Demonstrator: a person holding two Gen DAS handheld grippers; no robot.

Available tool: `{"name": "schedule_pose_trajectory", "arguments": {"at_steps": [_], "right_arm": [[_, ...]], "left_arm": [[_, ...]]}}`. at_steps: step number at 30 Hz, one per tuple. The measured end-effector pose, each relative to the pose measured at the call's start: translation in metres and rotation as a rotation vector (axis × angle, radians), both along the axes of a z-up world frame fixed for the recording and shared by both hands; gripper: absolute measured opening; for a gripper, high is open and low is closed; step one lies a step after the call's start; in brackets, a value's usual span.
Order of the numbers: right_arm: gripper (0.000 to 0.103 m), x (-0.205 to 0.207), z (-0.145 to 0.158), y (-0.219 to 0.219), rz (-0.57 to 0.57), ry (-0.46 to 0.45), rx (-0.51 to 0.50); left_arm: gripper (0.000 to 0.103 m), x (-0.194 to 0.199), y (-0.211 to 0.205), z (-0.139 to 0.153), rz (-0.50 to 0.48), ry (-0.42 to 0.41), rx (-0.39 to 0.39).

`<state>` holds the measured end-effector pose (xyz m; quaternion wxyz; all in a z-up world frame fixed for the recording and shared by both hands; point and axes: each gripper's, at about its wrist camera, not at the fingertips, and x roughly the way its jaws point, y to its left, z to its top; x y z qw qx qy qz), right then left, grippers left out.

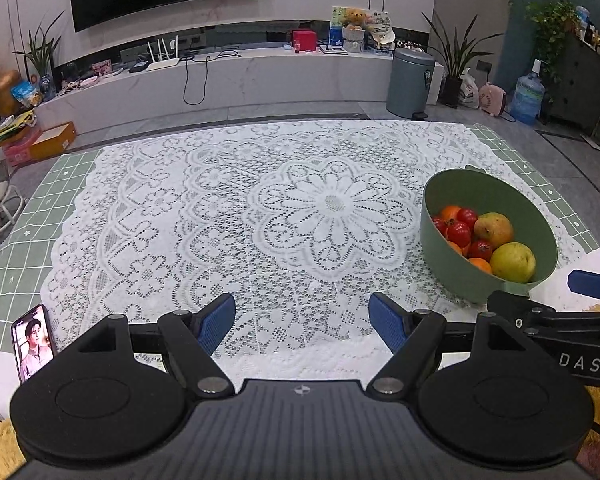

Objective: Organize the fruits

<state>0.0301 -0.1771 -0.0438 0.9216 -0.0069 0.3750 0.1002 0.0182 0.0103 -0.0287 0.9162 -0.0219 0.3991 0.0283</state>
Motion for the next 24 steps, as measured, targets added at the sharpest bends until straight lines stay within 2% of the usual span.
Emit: {"name": "schedule_pose_trajectory", "arguments": {"at_steps": [24], "right_arm": [[0.098,-0.0039,0.0034,0.0025,0.015,-0.029,-0.022]], "left_arm": [[0.089,-0.0043,0.0029,0.0036,0.007,-0.01,-0.003]]}}
